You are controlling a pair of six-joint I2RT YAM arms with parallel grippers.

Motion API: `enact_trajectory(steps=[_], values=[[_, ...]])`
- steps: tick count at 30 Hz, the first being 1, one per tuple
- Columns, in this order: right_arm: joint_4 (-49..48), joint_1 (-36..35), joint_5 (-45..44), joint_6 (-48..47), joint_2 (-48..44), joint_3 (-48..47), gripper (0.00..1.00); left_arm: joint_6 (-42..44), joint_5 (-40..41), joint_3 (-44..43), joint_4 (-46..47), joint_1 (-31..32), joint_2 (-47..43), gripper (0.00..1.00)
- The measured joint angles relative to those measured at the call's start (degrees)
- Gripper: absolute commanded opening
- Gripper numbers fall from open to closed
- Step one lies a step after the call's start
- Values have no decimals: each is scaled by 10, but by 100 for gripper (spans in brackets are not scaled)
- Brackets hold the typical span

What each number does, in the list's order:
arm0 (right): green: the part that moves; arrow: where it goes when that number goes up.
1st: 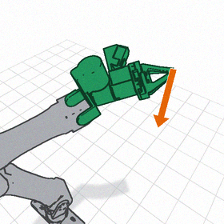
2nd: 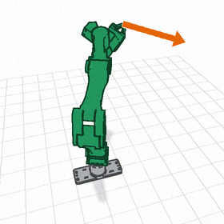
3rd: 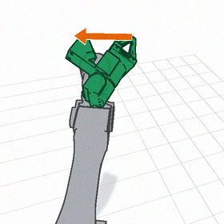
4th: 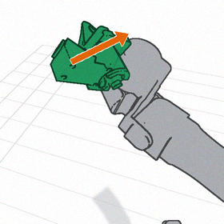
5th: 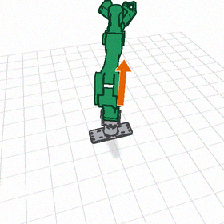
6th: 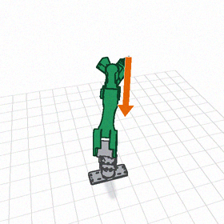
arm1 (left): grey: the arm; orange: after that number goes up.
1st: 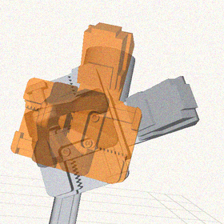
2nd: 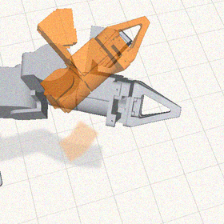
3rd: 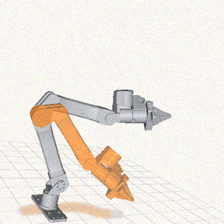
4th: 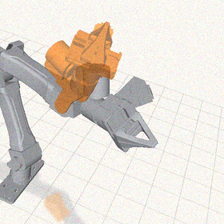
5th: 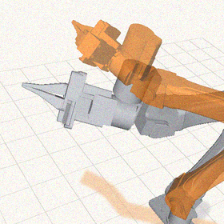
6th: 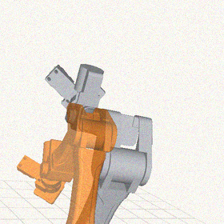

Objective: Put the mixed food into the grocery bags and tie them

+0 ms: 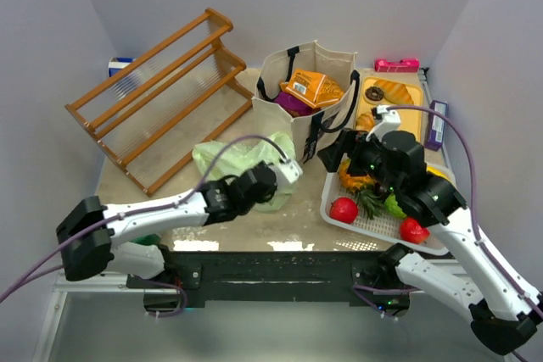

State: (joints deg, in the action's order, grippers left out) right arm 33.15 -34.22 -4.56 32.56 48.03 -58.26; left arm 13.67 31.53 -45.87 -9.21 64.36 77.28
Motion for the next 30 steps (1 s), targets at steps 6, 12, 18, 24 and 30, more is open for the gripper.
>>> enact_trajectory(steps=[6, 12, 18, 24, 30], values=[[-15, 1, 4, -26, -73, -7, 81, -135, -101, -127, -60, -99, -56, 0], [-115, -9, 115, -38, -67, 6, 72, -251, -272, -180, -88, -254, -60, 0], [-151, -204, 72, -55, 38, 17, 69, -307, -403, -179, -99, -340, -43, 0], [-154, -343, -14, -63, 175, -11, 67, -330, -466, -160, -97, -358, -40, 0], [-181, -381, -114, -51, 229, -29, 65, -338, -497, -151, -93, -359, -42, 0]])
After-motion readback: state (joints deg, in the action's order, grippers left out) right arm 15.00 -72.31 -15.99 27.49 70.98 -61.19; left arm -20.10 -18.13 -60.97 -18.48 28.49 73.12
